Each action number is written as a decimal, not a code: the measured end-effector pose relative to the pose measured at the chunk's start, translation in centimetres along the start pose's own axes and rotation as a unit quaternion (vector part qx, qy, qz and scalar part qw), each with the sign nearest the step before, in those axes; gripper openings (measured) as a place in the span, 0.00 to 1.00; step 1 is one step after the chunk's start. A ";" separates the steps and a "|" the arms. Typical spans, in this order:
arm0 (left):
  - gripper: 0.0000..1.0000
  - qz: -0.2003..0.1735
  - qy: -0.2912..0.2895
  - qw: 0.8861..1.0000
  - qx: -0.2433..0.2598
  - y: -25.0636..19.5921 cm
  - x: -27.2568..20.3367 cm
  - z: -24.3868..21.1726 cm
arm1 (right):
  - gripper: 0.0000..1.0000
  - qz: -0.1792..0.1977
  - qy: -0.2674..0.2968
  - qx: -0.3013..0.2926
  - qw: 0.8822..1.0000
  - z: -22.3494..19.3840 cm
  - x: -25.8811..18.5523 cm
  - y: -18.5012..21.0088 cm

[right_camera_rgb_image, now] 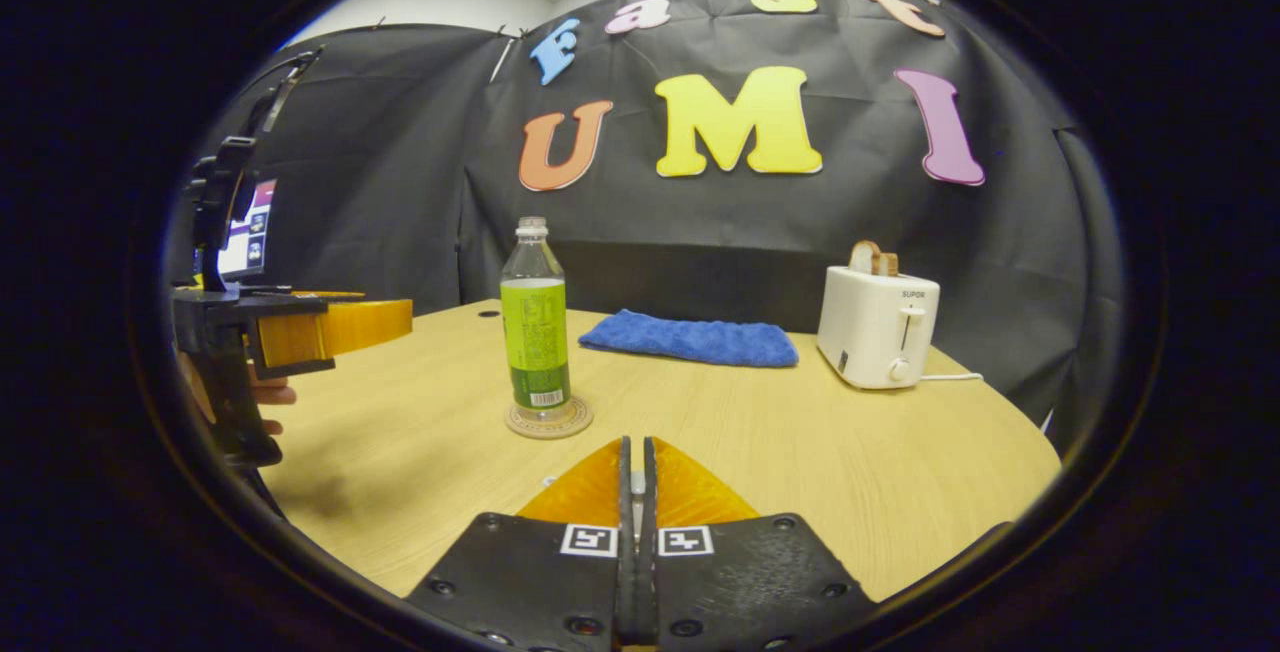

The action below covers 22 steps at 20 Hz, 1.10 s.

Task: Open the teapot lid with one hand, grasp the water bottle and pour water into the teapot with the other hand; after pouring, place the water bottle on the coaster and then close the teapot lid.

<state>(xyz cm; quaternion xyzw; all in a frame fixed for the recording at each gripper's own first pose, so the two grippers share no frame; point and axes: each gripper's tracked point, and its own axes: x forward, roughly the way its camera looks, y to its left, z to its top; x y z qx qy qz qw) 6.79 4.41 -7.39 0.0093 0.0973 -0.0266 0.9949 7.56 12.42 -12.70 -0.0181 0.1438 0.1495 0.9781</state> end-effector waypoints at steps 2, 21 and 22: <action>1.00 0.003 -0.009 1.000 -0.001 0.1 -0.6 0.5 | 0.09 -0.011 -0.004 -0.002 1.000 0.5 -0.3 -0.2; 0.99 0.013 -0.087 0.995 0.036 -5.0 -13.2 6.7 | 0.95 -0.107 -0.157 0.021 0.982 10.7 -16.9 -3.8; 0.99 0.011 -0.090 0.995 0.034 -5.3 -13.5 6.7 | 0.95 -0.112 -0.161 0.022 0.980 10.7 -17.3 -4.2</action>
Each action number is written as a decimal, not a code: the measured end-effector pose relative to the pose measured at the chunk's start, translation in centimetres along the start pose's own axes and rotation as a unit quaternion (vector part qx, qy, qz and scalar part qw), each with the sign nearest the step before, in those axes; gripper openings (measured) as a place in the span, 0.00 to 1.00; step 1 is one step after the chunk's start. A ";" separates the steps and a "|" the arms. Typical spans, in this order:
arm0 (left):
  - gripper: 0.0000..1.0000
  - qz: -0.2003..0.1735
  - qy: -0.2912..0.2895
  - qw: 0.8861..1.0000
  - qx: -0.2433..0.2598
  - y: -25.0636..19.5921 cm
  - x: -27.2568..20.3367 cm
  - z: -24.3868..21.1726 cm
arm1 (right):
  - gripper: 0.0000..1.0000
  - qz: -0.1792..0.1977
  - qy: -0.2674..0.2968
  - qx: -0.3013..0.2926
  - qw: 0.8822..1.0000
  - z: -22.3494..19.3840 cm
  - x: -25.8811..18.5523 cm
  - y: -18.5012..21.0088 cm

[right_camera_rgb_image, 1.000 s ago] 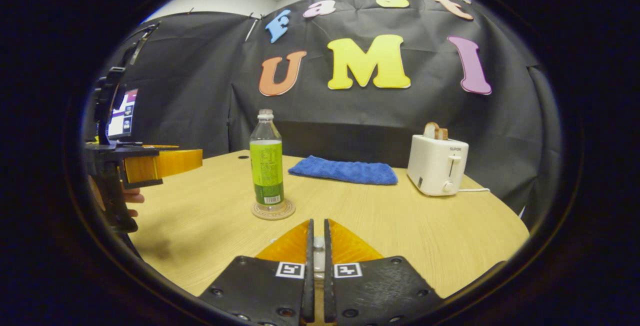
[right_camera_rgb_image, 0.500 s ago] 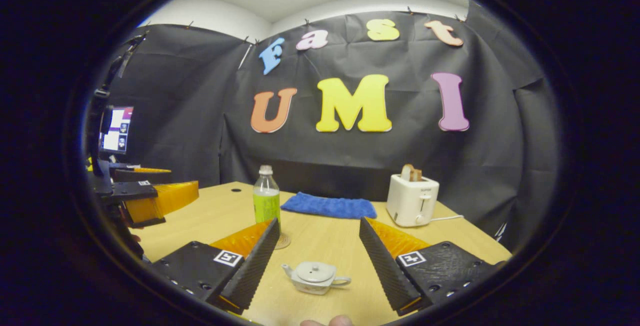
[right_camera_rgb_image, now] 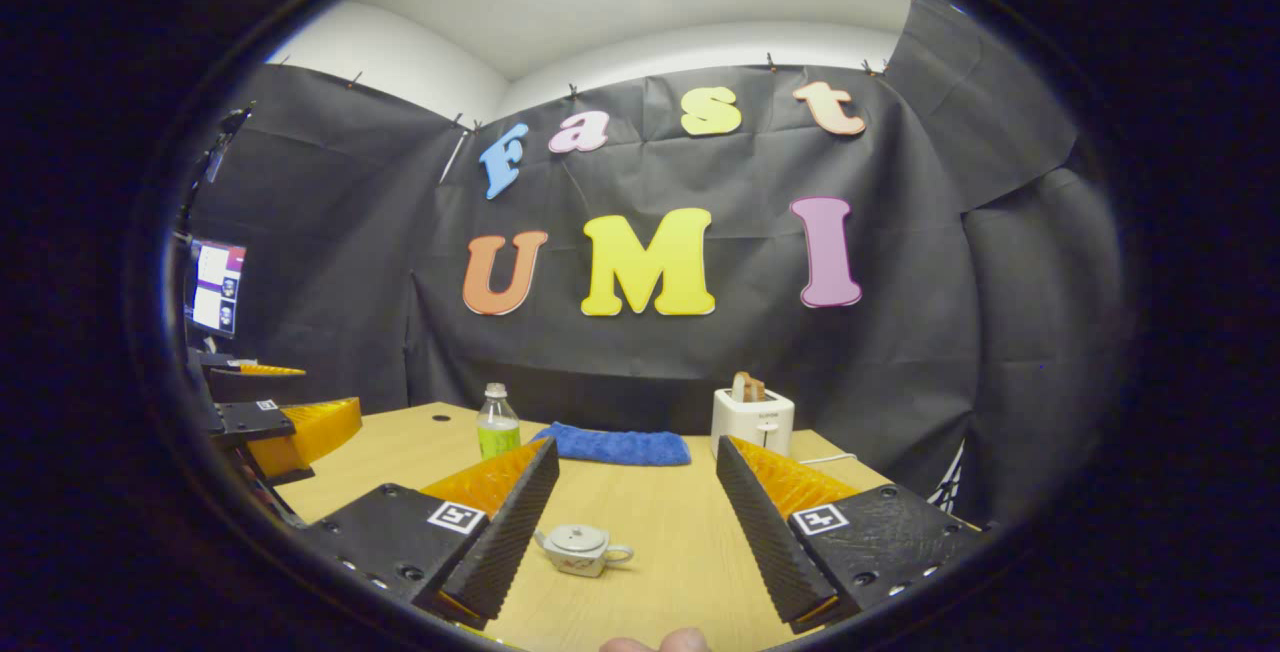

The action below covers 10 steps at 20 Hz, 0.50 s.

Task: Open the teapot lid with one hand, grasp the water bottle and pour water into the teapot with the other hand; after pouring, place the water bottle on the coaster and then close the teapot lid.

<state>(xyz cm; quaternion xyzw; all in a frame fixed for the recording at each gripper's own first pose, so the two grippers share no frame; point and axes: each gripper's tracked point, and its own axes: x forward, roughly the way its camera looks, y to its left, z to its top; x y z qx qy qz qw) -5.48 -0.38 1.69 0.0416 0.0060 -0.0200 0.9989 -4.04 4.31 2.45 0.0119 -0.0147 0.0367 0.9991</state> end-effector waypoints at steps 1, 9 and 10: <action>0.99 -0.001 -0.002 1.000 -0.002 -0.1 -0.2 0.1 | 0.95 -0.006 -0.003 -0.002 1.000 0.2 -0.2 -0.4; 0.99 -0.012 -0.007 1.000 -0.019 -0.5 0.0 0.1 | 0.95 -0.016 -0.006 -0.001 1.000 -0.5 -0.3 -1.0; 0.99 -0.011 -0.002 1.000 -0.021 -0.5 0.2 -0.2 | 0.97 -0.014 -0.004 -0.001 1.000 -0.7 -0.1 -0.8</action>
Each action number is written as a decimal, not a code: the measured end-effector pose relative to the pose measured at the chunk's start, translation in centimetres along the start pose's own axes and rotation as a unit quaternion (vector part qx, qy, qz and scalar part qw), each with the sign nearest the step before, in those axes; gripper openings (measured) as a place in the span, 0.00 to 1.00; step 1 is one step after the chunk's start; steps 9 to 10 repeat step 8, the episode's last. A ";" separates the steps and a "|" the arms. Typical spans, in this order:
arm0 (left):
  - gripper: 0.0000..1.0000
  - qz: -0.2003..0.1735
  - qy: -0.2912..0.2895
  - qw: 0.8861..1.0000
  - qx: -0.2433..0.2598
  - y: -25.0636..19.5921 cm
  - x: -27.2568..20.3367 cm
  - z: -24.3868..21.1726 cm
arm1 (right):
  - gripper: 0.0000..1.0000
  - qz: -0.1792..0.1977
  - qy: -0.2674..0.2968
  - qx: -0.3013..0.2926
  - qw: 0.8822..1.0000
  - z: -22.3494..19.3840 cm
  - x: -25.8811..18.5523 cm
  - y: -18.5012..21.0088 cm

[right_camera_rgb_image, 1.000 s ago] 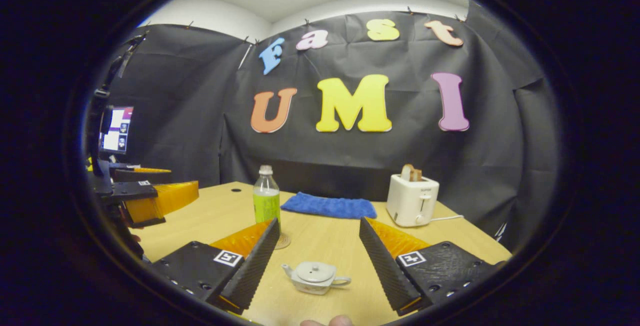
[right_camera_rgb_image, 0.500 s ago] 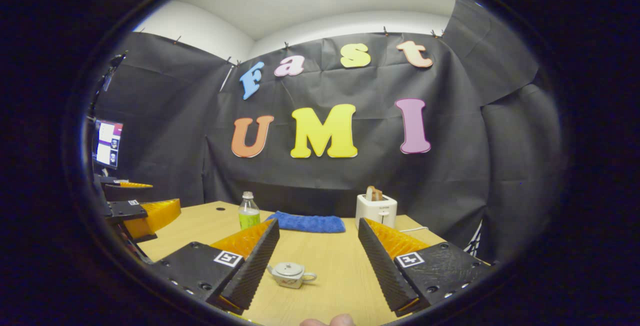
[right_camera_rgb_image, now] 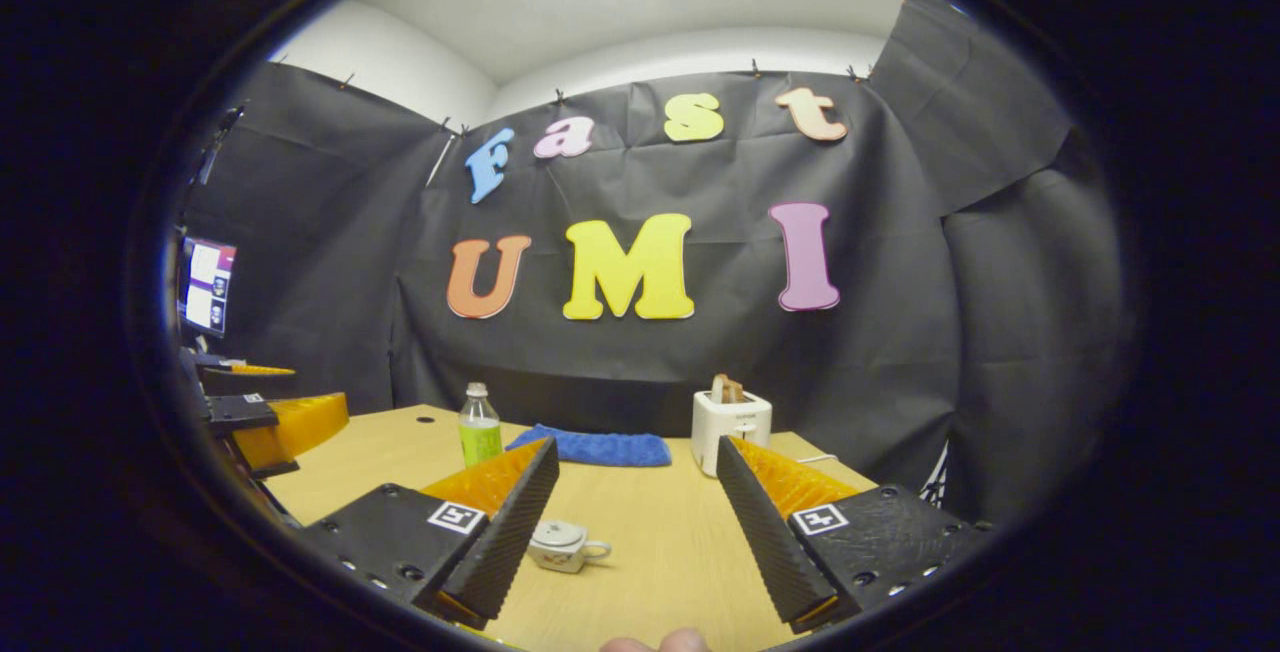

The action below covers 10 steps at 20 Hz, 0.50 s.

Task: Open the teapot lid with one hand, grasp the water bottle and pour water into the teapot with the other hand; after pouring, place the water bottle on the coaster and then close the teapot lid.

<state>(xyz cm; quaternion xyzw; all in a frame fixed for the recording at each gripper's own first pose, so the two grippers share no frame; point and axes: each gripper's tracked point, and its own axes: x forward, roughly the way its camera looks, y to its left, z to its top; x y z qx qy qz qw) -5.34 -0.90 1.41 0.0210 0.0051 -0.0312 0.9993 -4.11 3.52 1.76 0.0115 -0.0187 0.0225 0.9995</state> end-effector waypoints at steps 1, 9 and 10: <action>0.99 0.000 0.004 1.000 -0.002 0.1 0.1 -0.3 | 0.97 0.002 0.002 -0.001 1.000 0.0 0.1 0.3; 0.99 0.007 -0.001 1.000 -0.009 0.5 0.1 0.3 | 0.95 0.002 0.008 0.005 1.000 -0.5 0.3 0.8; 0.99 0.007 -0.001 1.000 -0.009 0.5 0.1 0.3 | 0.95 0.002 0.008 0.005 1.000 -0.5 0.3 0.8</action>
